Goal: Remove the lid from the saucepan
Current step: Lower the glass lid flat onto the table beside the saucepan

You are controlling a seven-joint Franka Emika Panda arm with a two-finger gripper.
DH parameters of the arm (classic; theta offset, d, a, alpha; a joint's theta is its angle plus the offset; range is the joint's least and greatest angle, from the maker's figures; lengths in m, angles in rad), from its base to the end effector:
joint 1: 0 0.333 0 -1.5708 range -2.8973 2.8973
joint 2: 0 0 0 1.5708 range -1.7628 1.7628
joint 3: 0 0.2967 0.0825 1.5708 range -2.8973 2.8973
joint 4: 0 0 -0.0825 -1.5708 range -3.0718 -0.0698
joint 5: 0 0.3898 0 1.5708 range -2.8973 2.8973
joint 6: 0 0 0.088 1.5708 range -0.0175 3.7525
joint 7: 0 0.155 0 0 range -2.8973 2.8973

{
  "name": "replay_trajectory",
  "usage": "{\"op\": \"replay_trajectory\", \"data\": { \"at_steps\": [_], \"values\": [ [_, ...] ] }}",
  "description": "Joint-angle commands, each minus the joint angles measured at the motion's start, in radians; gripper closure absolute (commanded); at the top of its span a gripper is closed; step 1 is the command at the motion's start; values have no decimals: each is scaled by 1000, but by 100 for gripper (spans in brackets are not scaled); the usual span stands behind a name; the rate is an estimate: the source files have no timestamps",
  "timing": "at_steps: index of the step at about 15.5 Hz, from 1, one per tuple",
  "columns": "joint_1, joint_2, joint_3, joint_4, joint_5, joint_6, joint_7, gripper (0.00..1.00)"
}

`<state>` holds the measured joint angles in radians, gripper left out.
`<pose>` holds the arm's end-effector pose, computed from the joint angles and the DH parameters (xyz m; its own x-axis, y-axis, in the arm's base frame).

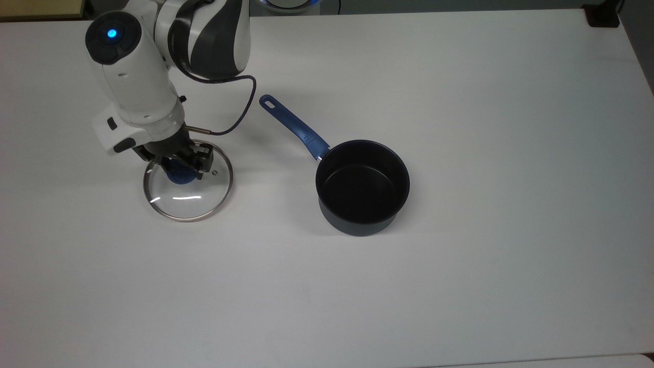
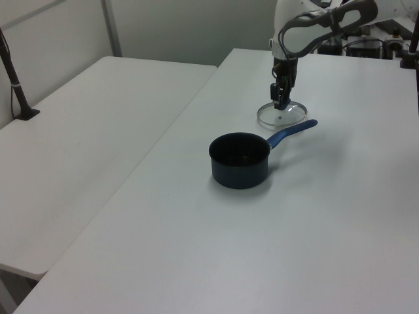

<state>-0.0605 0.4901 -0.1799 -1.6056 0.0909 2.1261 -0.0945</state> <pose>0.6687 -0.1455 0.2842 0.9849 -0.1689 0.0385 -0.1693 -0.9855 0.0090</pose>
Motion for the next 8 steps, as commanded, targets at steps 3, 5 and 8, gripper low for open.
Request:
{"op": "replay_trajectory", "data": {
  "at_steps": [3, 5, 8],
  "values": [
    [5, -4, -3, -40, 44, 58, -14, 31],
    [5, -5, -3, -40, 44, 51, -14, 8],
    [8, -19, -3, -33, 40, 32, -7, 0]
  ]
}}
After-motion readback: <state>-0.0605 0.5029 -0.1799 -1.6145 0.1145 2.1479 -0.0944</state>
